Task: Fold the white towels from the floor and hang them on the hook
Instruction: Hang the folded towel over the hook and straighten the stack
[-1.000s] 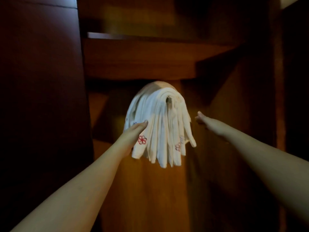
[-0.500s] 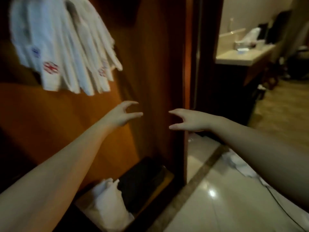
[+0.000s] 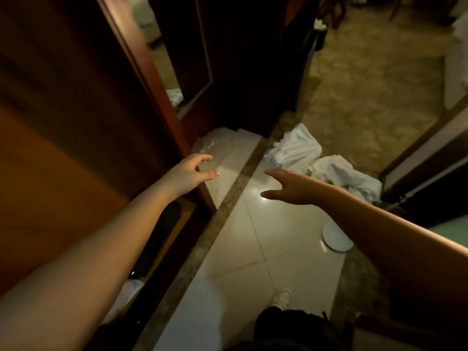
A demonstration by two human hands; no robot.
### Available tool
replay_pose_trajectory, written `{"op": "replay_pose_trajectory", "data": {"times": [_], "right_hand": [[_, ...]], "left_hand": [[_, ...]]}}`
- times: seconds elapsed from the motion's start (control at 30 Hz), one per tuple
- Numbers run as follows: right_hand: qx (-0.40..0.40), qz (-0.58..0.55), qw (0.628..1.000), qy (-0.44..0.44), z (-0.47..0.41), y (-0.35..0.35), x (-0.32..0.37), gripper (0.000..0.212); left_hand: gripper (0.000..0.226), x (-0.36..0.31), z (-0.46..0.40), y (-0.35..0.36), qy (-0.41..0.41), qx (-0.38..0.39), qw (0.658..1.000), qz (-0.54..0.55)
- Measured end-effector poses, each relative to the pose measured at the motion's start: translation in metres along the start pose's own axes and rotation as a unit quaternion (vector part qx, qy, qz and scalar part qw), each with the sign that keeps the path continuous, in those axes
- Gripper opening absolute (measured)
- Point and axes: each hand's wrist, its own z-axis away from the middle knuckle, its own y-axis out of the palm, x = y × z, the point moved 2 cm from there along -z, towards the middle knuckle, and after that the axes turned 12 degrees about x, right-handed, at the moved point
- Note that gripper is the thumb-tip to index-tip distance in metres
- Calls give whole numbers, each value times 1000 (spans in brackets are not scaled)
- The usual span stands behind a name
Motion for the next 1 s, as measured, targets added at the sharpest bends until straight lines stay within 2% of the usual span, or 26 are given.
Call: {"op": "replay_pose_trajectory", "data": {"times": [0.27,0.6,0.7,0.87,1.0], "right_hand": [[65,-19,991,112,-31,7,-158,86],[130,-67,959,243,-85,0,-311,80],[135,-92,945,284,-109,-13,-356,77],[152,-164,909,351,-153,-29,-420,77],[144,-223,888,375,-182,-33,-469,73]], "left_hand": [[62,-30,-151,84,-35,105,994,-8],[61,-57,-339,154,-31,232,964,-128],[62,-67,-409,168,-29,271,948,-165],[64,-90,-521,184,-21,348,899,-265],[60,-110,-596,210,-7,379,880,-287]]}}
